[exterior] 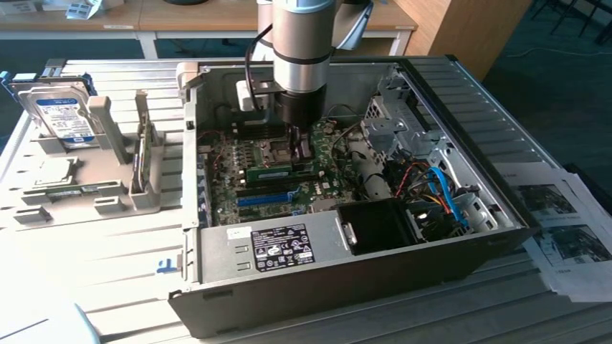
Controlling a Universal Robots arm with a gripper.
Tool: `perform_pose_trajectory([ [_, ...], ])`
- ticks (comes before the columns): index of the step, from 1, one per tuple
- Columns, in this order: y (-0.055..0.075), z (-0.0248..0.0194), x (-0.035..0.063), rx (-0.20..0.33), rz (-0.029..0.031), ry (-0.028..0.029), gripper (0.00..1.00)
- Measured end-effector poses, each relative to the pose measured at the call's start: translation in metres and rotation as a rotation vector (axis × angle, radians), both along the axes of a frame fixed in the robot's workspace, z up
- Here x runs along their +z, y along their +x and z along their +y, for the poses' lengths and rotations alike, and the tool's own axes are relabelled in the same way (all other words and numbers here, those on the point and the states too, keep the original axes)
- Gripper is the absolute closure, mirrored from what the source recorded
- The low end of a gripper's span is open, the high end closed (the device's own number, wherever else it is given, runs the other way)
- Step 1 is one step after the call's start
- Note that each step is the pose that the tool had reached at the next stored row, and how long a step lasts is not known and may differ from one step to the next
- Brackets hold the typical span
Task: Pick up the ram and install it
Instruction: 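Insert the ram into the slot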
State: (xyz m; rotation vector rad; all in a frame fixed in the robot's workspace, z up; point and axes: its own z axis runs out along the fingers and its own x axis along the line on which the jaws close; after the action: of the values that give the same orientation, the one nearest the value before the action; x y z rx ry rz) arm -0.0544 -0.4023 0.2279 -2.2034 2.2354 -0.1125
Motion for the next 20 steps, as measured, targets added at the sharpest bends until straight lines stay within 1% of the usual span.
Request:
perform_pose_trajectory([
  [20, 0.0007, -0.0001, -0.0017, 0.000, 0.0003, 0.0001, 0.88],
])
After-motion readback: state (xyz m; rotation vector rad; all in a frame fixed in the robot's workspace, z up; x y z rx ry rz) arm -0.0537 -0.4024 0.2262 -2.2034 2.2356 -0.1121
